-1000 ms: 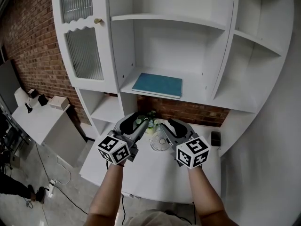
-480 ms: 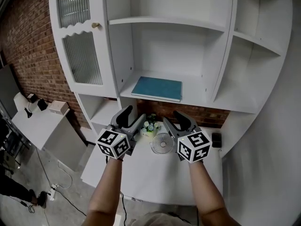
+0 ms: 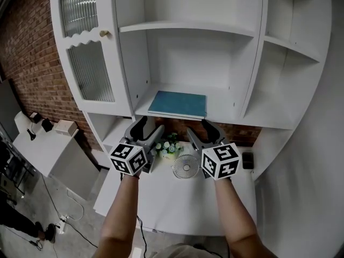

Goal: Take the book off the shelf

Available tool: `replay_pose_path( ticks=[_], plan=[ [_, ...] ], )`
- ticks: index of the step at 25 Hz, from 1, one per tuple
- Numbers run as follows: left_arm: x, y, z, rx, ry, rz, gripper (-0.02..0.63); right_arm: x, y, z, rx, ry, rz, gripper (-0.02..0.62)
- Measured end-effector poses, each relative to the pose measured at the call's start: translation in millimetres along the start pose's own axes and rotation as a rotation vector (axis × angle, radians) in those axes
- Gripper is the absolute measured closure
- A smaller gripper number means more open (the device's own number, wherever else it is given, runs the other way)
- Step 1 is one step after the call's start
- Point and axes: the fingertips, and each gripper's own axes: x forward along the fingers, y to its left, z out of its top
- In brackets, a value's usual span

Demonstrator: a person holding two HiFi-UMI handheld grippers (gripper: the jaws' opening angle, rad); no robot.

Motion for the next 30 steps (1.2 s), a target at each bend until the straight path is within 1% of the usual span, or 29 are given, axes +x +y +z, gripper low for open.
replay_pose_path(
  ticks=[4,8,14,19,25,30],
  plan=[
    [5.6,6.8,2.7,0.008,0.011,0.007,0.308,4.1,-10.4,5.3,0.012,-0.006,-0.046,0.353],
    [14.6,14.1,3.6,0.017,0.046,0.018,0.308,9.9,-22.6,3.8,0.018,0.019,-0.099,0.337],
    [24.8,21.7,2.3,0.020,0.087,0.045,0.308,14.9,-30.2,5.3,0.037,0.033,-0.147,0.333],
    [31.1,30.5,2.1,0.005,0.093,0.076,0.308,21.7,-34.7,5.5,0.038,0.049,-0.175,0.331],
    [39.9,35.0,3.8,0.001,0.118,0.089,0.308,28.7,-34.2,-0.6,0.048,0.105,-0.194,0.324],
    [44.2,38.5,-1.8,-0.007,0.147,0.097,0.308,28.7,-33.0,-4.0,0.055,0.125,-0.219,0.324]
  ],
)
